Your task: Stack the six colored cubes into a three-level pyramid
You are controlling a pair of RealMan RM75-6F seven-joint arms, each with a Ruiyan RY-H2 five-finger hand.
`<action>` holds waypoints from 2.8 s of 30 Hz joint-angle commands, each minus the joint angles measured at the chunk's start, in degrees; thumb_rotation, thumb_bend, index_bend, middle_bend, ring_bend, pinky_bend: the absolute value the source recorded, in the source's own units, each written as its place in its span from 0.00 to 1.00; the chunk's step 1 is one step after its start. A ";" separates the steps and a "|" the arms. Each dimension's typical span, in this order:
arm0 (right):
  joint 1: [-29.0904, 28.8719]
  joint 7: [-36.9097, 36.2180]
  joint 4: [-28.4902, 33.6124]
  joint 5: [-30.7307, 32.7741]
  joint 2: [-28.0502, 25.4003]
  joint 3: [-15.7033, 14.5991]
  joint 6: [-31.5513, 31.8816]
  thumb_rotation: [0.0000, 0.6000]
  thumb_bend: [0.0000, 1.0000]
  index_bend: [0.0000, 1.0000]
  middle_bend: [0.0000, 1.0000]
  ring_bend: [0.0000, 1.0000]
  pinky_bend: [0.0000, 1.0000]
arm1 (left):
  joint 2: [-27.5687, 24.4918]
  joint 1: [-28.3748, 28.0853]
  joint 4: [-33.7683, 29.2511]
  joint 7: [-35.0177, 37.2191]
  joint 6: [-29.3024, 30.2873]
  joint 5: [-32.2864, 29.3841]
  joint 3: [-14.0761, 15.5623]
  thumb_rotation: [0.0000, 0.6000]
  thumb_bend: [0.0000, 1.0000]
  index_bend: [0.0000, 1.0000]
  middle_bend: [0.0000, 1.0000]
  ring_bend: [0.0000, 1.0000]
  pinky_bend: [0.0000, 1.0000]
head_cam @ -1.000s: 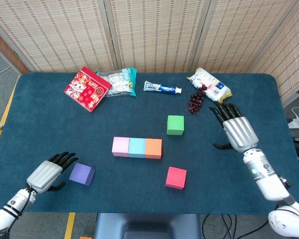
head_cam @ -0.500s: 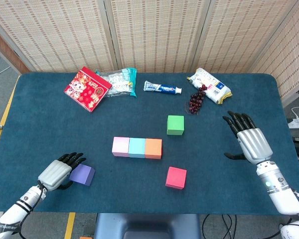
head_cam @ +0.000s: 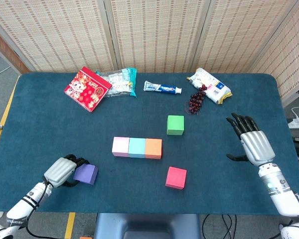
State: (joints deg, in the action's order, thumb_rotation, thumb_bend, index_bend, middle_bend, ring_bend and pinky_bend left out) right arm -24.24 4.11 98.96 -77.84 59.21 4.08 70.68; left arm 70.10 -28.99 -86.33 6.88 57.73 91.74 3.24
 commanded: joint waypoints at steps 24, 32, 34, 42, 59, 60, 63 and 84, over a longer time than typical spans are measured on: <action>3.00 -3.65 -1.36 -0.12 -2.04 1.38 0.37 1.00 0.16 0.00 0.00 0.00 0.00 | -0.98 -20.98 -19.46 -23.86 -7.47 -41.85 -17.42 1.00 0.34 0.43 0.51 0.45 0.39; 3.65 -4.64 -2.06 -0.68 -2.17 1.32 -0.01 1.00 0.16 0.00 0.00 0.00 0.00 | 5.20 -30.00 -21.39 -39.73 -1.01 -61.31 -16.32 1.00 0.34 0.40 0.50 0.45 0.39; 3.84 -4.93 -2.36 -0.88 -2.09 1.26 -0.05 1.00 0.16 0.00 0.00 0.00 0.00 | 6.59 -31.34 -21.08 -41.60 0.58 -63.87 -16.23 1.00 0.33 0.39 0.49 0.45 0.39; 4.30 -6.25 -3.68 -1.31 -1.89 1.24 -0.54 1.00 0.16 0.00 0.00 0.00 0.00 | 8.62 -33.21 -21.09 -44.99 4.32 -66.37 -15.49 1.00 0.33 0.38 0.48 0.44 0.37; 4.61 -6.78 -4.82 -0.82 -1.48 1.80 -1.64 1.00 0.16 0.00 0.00 0.00 0.00 | 9.71 -33.03 -17.18 -41.75 1.32 -64.47 -15.08 1.00 0.33 0.37 0.48 0.43 0.34; 4.60 -6.76 -4.86 -0.75 -1.45 1.84 -1.71 1.00 0.16 0.00 0.00 0.00 0.00 | 9.75 -33.04 -17.02 -41.66 1.15 -64.43 -15.02 1.00 0.33 0.37 0.48 0.42 0.34; 4.58 -6.65 -4.92 -0.66 -1.39 1.94 -1.91 1.00 0.16 0.00 0.00 0.00 0.00 | 9.90 -33.02 -16.64 -41.30 0.82 -64.23 -14.90 1.00 0.33 0.37 0.48 0.42 0.33; 4.72 -5.75 -4.64 -0.26 -1.22 2.47 -2.29 1.00 0.16 0.00 0.00 0.00 0.00 | 9.46 -32.91 -16.40 -40.49 0.05 -63.38 -13.98 1.00 0.33 0.37 0.47 0.42 0.32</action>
State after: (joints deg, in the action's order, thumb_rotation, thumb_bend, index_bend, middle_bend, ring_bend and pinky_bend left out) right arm -19.51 -1.65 94.32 -78.10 57.99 6.56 68.40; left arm 79.53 -61.88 -102.74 -33.57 57.78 28.31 -10.80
